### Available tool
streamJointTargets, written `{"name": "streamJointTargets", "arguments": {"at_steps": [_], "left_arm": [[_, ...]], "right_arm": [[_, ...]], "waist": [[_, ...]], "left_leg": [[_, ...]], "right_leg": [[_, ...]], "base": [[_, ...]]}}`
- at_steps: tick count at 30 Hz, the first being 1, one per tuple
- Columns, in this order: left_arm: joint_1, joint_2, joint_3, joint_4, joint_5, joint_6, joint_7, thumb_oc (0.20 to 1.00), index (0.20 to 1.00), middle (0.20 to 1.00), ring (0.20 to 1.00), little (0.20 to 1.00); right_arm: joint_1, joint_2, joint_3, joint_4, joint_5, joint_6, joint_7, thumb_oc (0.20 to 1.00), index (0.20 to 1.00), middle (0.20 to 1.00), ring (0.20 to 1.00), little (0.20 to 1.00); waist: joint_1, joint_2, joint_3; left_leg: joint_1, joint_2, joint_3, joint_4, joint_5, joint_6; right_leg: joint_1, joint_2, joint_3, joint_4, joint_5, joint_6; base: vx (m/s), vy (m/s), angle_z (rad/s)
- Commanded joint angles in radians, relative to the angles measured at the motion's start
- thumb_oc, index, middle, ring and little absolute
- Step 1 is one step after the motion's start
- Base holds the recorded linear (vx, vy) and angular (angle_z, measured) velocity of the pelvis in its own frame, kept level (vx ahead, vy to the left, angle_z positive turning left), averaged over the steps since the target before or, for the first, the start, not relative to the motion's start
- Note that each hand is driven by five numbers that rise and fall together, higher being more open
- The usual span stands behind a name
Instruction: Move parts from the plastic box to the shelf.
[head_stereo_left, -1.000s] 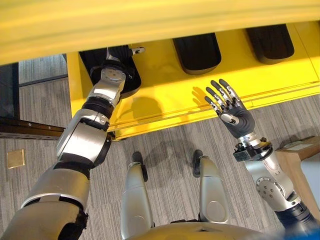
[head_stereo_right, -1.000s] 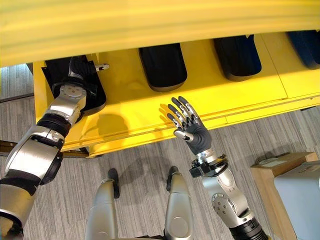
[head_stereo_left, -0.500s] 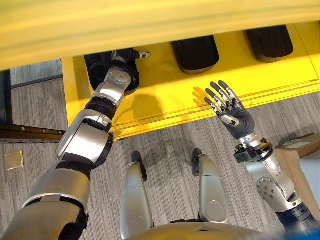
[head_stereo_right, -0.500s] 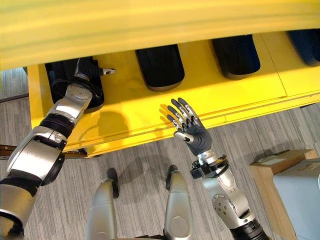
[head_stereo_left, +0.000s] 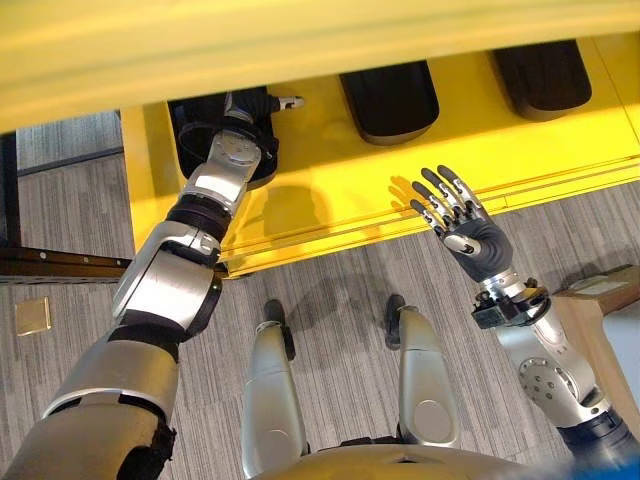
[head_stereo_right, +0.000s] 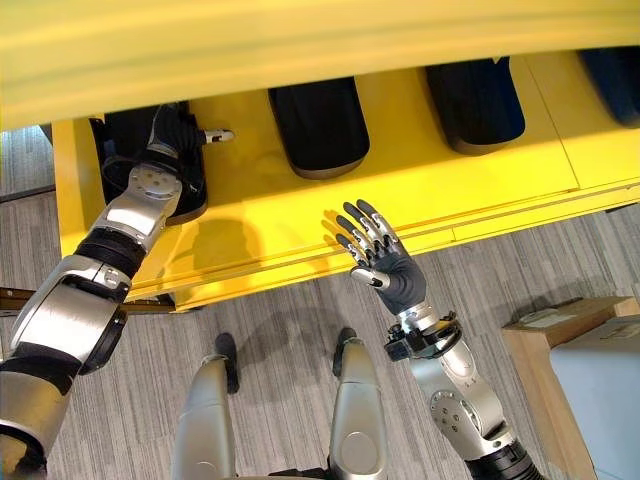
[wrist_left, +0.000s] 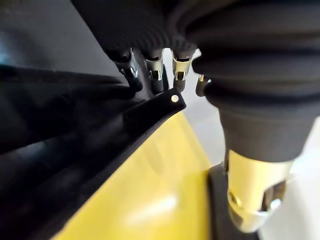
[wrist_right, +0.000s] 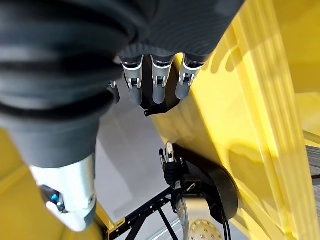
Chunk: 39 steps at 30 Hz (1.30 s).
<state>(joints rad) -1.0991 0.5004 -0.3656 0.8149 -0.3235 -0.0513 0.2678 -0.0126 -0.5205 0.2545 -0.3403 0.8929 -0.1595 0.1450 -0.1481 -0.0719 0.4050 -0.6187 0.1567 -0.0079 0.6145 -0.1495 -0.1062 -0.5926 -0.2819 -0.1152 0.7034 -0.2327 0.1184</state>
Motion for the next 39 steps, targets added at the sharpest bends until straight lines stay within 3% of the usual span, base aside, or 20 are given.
{"name": "streamJointTargets", "arguments": {"at_steps": [1,3,6,7,15,17,21,30,34,39], "left_arm": [[-0.002,0.058,0.047,-0.075,-0.153,-0.122,0.027,1.0,1.0,1.0,1.0,1.0],[0.038,0.102,0.094,-0.204,-0.282,-0.181,0.055,1.0,1.0,1.0,1.0,1.0],[0.045,0.115,0.1,-0.225,-0.287,-0.188,0.063,1.0,1.0,1.0,1.0,1.0],[0.067,0.146,0.122,-0.304,-0.297,-0.206,0.083,1.0,1.0,1.0,1.0,1.0],[0.185,0.253,0.22,-0.514,-0.207,-0.232,0.132,1.0,1.0,1.0,1.0,1.0],[0.262,0.31,0.279,-0.623,-0.109,-0.229,0.144,1.0,1.0,1.0,1.0,1.0],[0.331,0.341,0.32,-0.7,-0.044,-0.221,0.135,1.0,1.0,1.0,1.0,1.0],[0.626,0.356,0.459,-1.01,0.073,-0.243,0.05,1.0,1.0,1.0,1.0,1.0],[0.843,0.281,0.543,-1.162,0.241,-0.262,0.057,1.0,1.0,1.0,1.0,1.0],[1.076,0.254,0.566,-1.303,0.427,-0.283,0.059,1.0,1.0,1.0,1.0,1.0]], "right_arm": [[-0.017,0.004,-0.056,-0.097,0.012,-0.051,0.004,1.0,1.0,1.0,1.0,1.0],[-0.021,0.004,-0.058,-0.099,-0.001,-0.058,-0.008,1.0,1.0,1.0,1.0,1.0],[-0.023,0.002,-0.057,-0.098,-0.005,-0.061,-0.011,1.0,1.0,1.0,1.0,1.0],[-0.025,0.0,-0.06,-0.097,-0.018,-0.062,-0.016,1.0,1.0,1.0,1.0,1.0],[-0.033,-0.012,-0.076,-0.093,-0.037,-0.064,-0.015,1.0,1.0,1.0,1.0,1.0],[-0.037,-0.018,-0.088,-0.093,-0.042,-0.063,-0.01,1.0,1.0,1.0,1.0,1.0],[-0.039,-0.023,-0.093,-0.096,-0.043,-0.057,0.0,1.0,1.0,1.0,1.0,1.0],[-0.021,-0.025,-0.124,-0.114,-0.04,-0.052,0.016,1.0,1.0,1.0,1.0,1.0],[-0.012,-0.02,-0.15,-0.136,-0.042,-0.075,0.022,1.0,1.0,1.0,1.0,1.0],[0.0,-0.035,-0.17,-0.156,-0.045,-0.109,0.016,1.0,1.0,1.0,1.0,1.0]], "waist": [[-0.003,0.012,-0.027],[0.005,0.015,-0.031],[0.006,0.015,-0.033],[0.012,0.017,-0.035],[0.028,0.018,-0.039],[0.038,0.017,-0.04],[0.042,0.018,-0.04],[0.06,0.018,-0.032],[0.076,0.009,-0.026],[0.088,0.002,-0.016]], "left_leg": [[-0.018,0.015,0.009,0.014,0.014,0.044],[-0.023,0.014,0.01,0.02,0.012,0.044],[-0.024,0.013,0.009,0.021,0.011,0.045],[-0.023,0.012,0.008,0.019,0.01,0.045],[-0.021,0.009,0.006,0.019,0.006,0.047],[-0.023,0.008,0.006,0.023,0.003,0.047],[-0.025,0.007,0.006,0.025,0.001,0.048],[-0.02,0.005,0.007,0.018,0.001,0.048],[-0.018,0.006,0.007,0.018,-0.004,0.048],[-0.017,0.009,0.005,0.013,-0.003,0.047]], "right_leg": [[0.062,0.013,0.022,-0.075,0.067,-0.008],[0.062,0.01,0.021,-0.074,0.066,-0.008],[0.062,0.01,0.019,-0.073,0.066,-0.007],[0.065,0.009,0.018,-0.074,0.066,-0.006],[0.069,0.006,0.015,-0.076,0.065,-0.006],[0.069,0.005,0.015,-0.074,0.063,-0.007],[0.066,0.005,0.015,-0.069,0.061,-0.008],[0.065,0.006,0.016,-0.07,0.063,-0.011],[0.063,0.009,0.016,-0.065,0.058,-0.014],[0.068,0.009,0.011,-0.067,0.057,-0.014]], "base": [[0.0,0.0,0.0],[0.0,0.0,0.0],[0.0,0.0,0.0],[0.0,0.0,0.0],[0.0,0.0,0.0],[0.0,0.0,0.0],[0.0,0.0,0.0],[0.0,0.0,0.0],[0.0,0.0,0.0],[-0.01,-0.01,0.0]]}}
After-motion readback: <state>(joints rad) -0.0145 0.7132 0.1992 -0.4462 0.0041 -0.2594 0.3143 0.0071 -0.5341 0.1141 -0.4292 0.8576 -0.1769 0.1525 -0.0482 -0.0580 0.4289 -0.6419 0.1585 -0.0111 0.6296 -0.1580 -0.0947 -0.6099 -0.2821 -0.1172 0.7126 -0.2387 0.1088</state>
